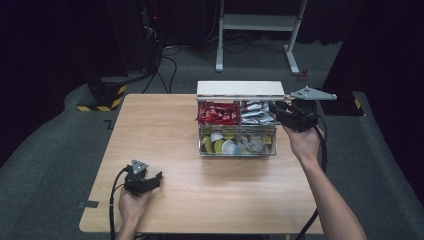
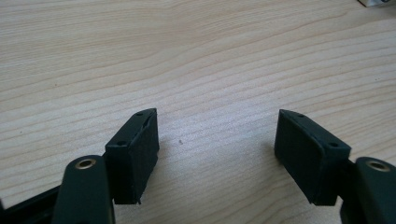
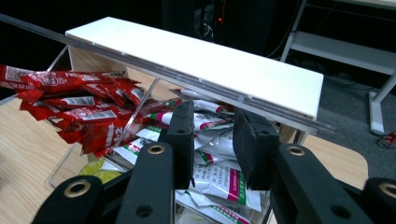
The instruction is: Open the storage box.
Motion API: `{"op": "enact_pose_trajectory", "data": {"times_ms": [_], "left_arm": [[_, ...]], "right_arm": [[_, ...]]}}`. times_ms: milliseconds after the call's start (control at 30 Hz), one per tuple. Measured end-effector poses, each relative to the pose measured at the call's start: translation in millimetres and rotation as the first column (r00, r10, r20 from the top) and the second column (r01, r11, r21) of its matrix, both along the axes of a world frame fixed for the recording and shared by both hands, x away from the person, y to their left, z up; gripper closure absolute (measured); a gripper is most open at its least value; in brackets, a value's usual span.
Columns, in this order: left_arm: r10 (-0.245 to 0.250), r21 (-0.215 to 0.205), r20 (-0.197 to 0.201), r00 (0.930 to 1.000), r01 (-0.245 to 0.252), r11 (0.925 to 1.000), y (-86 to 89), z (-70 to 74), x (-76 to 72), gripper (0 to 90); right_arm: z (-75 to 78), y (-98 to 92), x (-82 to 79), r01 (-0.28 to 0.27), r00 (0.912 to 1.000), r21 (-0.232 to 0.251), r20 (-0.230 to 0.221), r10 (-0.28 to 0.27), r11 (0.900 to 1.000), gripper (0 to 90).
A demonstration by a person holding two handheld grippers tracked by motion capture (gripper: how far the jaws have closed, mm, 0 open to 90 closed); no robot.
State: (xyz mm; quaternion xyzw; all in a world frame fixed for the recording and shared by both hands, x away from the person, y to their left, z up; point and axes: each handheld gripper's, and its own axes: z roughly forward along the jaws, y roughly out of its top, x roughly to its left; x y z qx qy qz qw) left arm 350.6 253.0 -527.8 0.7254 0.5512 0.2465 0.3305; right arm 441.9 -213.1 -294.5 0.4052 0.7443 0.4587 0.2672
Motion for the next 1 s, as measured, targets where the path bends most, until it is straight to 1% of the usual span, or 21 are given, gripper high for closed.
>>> {"op": "enact_pose_trajectory", "data": {"times_ms": [133,167,300,333,367,400,500,533,633,700,733,800,867,900,967,1000], "left_arm": [[-0.004,-0.021,-0.010,0.9999,0.004,0.9998,1.2,1.6,0.9,32.4],[-0.009,-0.032,-0.003,1.0000,0.009,0.9995,0.7,2.2,0.9,32.4],[-0.018,-0.047,0.008,0.9998,0.019,0.9987,-1.0,6.2,1.5,32.4],[-0.019,-0.063,0.008,0.9998,0.019,0.9978,-2.0,10.2,2.8,32.4],[-0.019,-0.063,0.008,0.9998,0.019,0.9978,-2.0,10.2,2.8,32.4],[-0.028,-0.063,0.012,0.9996,0.028,0.9976,-2.8,15.5,4.5,32.3],[-0.043,-0.075,0.022,0.9989,0.044,0.9962,-5.9,24.1,6.5,32.3],[-0.043,-0.075,0.022,0.9989,0.044,0.9962,-5.9,24.1,6.5,32.4],[-0.057,-0.105,0.036,0.9977,0.060,0.9926,-10.0,33.6,8.5,32.6],[-0.082,-0.133,0.036,0.9960,0.086,0.9873,-13.3,42.5,10.6,33.0],[-0.082,-0.133,0.036,0.9960,0.086,0.9873,-13.3,42.5,10.6,33.0],[-0.111,-0.160,0.043,0.9929,0.117,0.9803,-19.7,53.5,12.4,33.0],[-0.132,-0.163,0.060,0.9895,0.140,0.9767,-24.6,61.9,13.6,33.2],[-0.132,-0.163,0.060,0.9895,0.140,0.9767,-24.6,61.9,13.6,33.4],[-0.148,-0.168,0.074,0.9863,0.158,0.9730,-30.5,70.7,15.2,33.4],[-0.160,-0.172,0.082,0.9837,0.172,0.9700,-34.9,77.5,16.7,33.6]], "right_arm": [[1.2,-0.4,1.5,-0.001,1.0000,0.007,0.004,0.001,1.000,68.9],[1.1,-0.5,1.7,-0.001,1.0000,0.008,0.004,0.001,1.000,68.9],[1.7,-0.2,2.3,0.001,1.0000,0.010,0.003,-0.001,1.000,68.8],[2.1,-0.1,2.7,0.001,1.0000,0.010,0.005,-0.001,1.000,68.8],[2.6,-0.2,3.1,0.001,1.0000,0.009,0.005,-0.001,1.000,68.7],[3.1,-0.2,3.6,0.002,1.0000,0.011,0.005,-0.002,1.000,68.7],[3.9,-0.1,4.7,0.003,1.0000,0.020,0.006,-0.003,1.000,68.6],[3.9,-0.1,4.7,0.003,1.0000,0.020,0.006,-0.003,1.000,68.6],[3.8,-0.2,5.7,0.003,1.0000,0.022,0.005,-0.003,1.000,68.5],[4.0,-0.2,6.3,0.003,1.0000,0.022,0.004,-0.003,1.000,68.4],[4.0,-0.2,6.3,0.003,1.0000,0.022,0.004,-0.003,1.000,68.4],[4.0,-0.4,6.9,0.003,1.0000,0.022,0.004,-0.003,1.000,68.3],[3.7,-1.0,7.5,0.001,1.0000,0.023,0.003,-0.001,1.000,68.4],[3.6,-1.1,7.7,0.001,1.0000,0.022,0.002,-0.001,1.000,68.4],[3.5,-1.2,7.9,0.002,1.0000,0.021,0.002,-0.002,1.000,68.4],[3.5,-1.0,7.8,0.004,1.0000,0.026,-0.003,-0.004,1.000,68.4]]}}
